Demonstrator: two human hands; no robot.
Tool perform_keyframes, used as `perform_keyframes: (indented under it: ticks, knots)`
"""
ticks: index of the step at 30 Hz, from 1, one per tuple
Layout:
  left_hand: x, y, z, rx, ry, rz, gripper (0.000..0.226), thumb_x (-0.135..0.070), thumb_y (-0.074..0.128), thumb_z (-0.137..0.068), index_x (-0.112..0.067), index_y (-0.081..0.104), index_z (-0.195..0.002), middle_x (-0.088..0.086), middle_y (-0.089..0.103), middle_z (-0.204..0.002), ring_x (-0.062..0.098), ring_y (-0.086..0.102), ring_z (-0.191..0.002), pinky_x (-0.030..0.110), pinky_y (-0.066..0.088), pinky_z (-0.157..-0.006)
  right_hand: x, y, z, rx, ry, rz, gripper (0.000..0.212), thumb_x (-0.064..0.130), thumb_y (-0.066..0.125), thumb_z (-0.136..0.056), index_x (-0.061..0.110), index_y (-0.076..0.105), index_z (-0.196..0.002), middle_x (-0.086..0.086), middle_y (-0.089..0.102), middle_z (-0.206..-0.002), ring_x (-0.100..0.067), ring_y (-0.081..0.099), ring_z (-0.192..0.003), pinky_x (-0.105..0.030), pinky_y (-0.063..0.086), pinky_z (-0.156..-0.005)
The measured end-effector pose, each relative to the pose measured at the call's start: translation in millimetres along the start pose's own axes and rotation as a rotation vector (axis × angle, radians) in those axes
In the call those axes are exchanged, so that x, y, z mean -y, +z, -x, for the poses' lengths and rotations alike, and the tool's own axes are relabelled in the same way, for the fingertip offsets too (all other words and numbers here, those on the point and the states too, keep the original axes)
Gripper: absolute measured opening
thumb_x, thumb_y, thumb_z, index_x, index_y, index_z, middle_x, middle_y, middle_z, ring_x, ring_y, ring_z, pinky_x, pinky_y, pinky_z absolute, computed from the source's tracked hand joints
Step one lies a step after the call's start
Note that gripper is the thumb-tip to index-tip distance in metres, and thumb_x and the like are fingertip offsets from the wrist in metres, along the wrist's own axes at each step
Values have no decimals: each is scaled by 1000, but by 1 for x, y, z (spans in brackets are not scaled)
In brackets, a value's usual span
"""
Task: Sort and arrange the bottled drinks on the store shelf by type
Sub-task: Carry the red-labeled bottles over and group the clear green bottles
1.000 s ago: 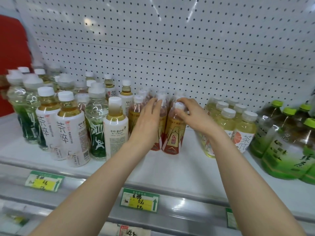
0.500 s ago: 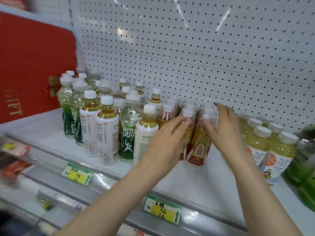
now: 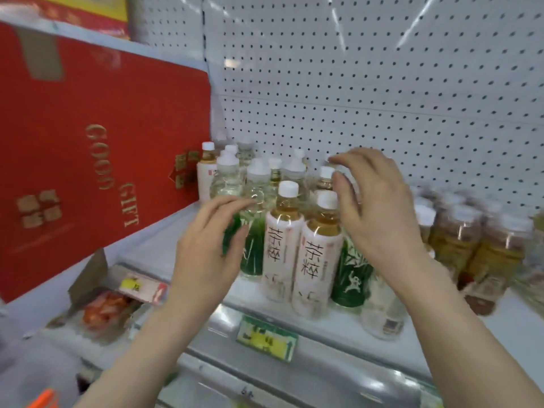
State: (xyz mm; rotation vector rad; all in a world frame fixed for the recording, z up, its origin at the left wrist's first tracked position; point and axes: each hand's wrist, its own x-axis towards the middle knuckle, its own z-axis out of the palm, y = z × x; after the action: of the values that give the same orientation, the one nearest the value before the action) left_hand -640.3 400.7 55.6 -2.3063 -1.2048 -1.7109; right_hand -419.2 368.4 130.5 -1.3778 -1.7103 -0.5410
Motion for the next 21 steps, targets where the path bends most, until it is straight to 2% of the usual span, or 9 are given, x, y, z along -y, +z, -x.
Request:
perform_keyframes:
  ticks: [2, 6, 8, 10, 13, 18, 21]
  knots:
    - [39, -17, -12, 46, -39, -11, 37, -15, 61, -91, -24, 57, -127, -11, 49, -126, 7, 55, -105, 35, 53, -88, 23, 19, -22, 99, 4, 1, 32, 26, 47, -101, 17, 59, -129, -1, 56, -130, -18, 49, -121, -20, 29, -96]
    - [99, -36, -40, 118, -103, -2, 41, -22, 61, -90, -27, 54, -130, -12, 47, -126, 6, 54, -101, 30, 49, -92, 51, 39, -71, 308, 6, 13, 33, 30, 48, -101, 22, 56, -133, 4, 58, -132, -16, 53, -120, -35, 42, -100]
    - [122, -33, -59, 144, -136, 0, 43, -22, 62, -89, -26, 53, -131, -10, 47, -128, 7, 54, -100, 31, 47, -92, 55, 46, -97, 427, 27, 43, 34, 32, 48, -101, 25, 55, -133, 6, 60, -131, -12, 55, -118, -34, 44, -99]
    - [143, -22, -80, 162, -158, 24, 46, -20, 64, -89, -24, 52, -133, -7, 47, -130, 14, 57, -102, 40, 50, -94, 55, 52, -120, 527, 41, 68, 34, 34, 49, -100, 28, 55, -132, 8, 62, -126, -11, 58, -112, -34, 47, -97]
    - [172, 0, -113, 164, -188, 58, 49, -18, 63, -88, -20, 50, -135, 3, 47, -134, 24, 56, -116, 47, 48, -99, 49, 68, -153, 684, 61, 92, 35, 38, 48, -100, 32, 52, -134, 10, 60, -123, -12, 61, -105, -30, 48, -91]
    - [203, 33, -158, 127, -280, 74, 48, -15, 61, -89, -15, 49, -136, 10, 52, -133, 27, 53, -120, 43, 45, -101, 37, 120, -208, 878, 19, 159, 42, 41, 47, -100, 30, 45, -141, 8, 59, -129, -15, 57, -110, -31, 44, -93]
    - [211, 51, -178, 165, -347, 79, 49, -16, 61, -91, -17, 46, -138, 8, 54, -134, 27, 52, -121, 35, 41, -97, 29, 161, -233, 978, -11, 221, 46, 40, 48, -100, 26, 41, -144, 4, 58, -132, -15, 56, -101, -27, 41, -87]
